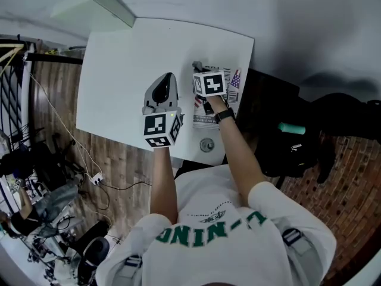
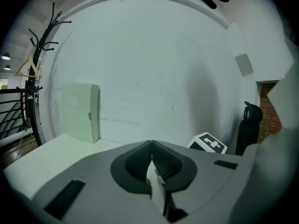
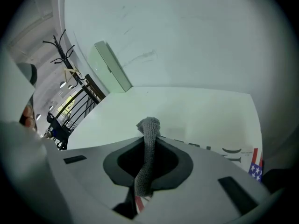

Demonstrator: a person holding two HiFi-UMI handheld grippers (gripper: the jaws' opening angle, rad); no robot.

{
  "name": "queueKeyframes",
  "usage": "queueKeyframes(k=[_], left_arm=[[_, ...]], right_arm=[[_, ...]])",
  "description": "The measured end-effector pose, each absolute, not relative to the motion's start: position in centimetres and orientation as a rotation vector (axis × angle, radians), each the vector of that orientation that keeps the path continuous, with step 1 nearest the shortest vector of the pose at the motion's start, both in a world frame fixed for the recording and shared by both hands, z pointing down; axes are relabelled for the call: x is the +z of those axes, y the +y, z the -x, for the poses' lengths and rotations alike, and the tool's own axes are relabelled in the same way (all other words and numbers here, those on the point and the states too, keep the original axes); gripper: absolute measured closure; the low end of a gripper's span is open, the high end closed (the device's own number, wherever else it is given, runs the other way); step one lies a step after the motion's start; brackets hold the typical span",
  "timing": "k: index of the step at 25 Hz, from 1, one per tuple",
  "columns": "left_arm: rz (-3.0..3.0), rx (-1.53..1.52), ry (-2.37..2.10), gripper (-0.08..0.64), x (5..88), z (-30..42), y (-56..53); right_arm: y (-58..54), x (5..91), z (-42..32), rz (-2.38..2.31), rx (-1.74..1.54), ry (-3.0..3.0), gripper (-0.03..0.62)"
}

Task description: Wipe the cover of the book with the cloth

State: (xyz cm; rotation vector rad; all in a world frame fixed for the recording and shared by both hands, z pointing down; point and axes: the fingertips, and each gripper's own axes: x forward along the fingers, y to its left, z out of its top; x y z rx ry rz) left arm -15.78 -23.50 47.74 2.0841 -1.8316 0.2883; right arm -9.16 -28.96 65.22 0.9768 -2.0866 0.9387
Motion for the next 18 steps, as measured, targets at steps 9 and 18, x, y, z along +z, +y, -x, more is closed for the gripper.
queueKeyframes(k=[9,18], left_arm=[[-2.135,0.315,-1.74,0.546,49.5,13.2,-24.5],[-2.197,0.291,-1.673,0.546,49.4,10.7,-24.4]], right_arm=[[-30.0,65.2,2.3,-1.134,0.857,-2.033,0.552],[-30.2,65.3,-6.8,-1.34,0.98,-1.933,0.554]])
